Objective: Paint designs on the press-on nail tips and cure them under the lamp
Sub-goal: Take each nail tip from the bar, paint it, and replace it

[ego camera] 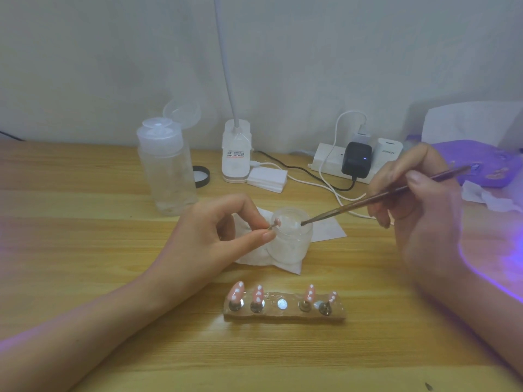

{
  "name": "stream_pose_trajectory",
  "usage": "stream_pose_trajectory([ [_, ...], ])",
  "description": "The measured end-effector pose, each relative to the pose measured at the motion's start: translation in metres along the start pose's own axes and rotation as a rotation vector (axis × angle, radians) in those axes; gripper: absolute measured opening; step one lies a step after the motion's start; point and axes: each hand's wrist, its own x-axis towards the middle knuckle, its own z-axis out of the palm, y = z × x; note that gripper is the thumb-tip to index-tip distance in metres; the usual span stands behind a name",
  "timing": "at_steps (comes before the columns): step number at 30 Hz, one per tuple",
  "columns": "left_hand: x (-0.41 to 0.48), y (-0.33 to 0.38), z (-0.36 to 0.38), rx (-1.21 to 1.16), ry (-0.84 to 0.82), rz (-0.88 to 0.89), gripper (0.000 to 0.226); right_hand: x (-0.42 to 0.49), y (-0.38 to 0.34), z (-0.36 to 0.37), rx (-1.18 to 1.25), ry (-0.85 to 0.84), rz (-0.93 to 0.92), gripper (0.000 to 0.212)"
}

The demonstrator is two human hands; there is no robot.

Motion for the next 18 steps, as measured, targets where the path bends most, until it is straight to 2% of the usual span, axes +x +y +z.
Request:
stream_pose_trajectory([
  [3,0.0,0.0,0.0,-0.004,-0.005,0.007,0.019,-0.005,-0.002,0.002,-0.037,-0.03,-0.062,0.018],
  [7,0.0,0.0,0.001,0.001,-0.002,0.008,0.019,-0.004,-0.005,0.001,-0.039,0.014,-0.067,0.016],
  [11,0.0,0.0,0.001,0.003,0.003,0.002,0.021,0.0,-0.004,-0.004,-0.016,0.108,-0.002,0.024],
  [14,0.0,0.0,0.001,0.01,0.001,0.008,0.021,0.002,-0.002,-0.003,0.115,0.167,0.109,0.026],
  [18,0.001,0.0,0.001,0.025,0.003,0.017,0.019,-0.006,0.008,0.009,0.208,0.283,0.45,0.026],
])
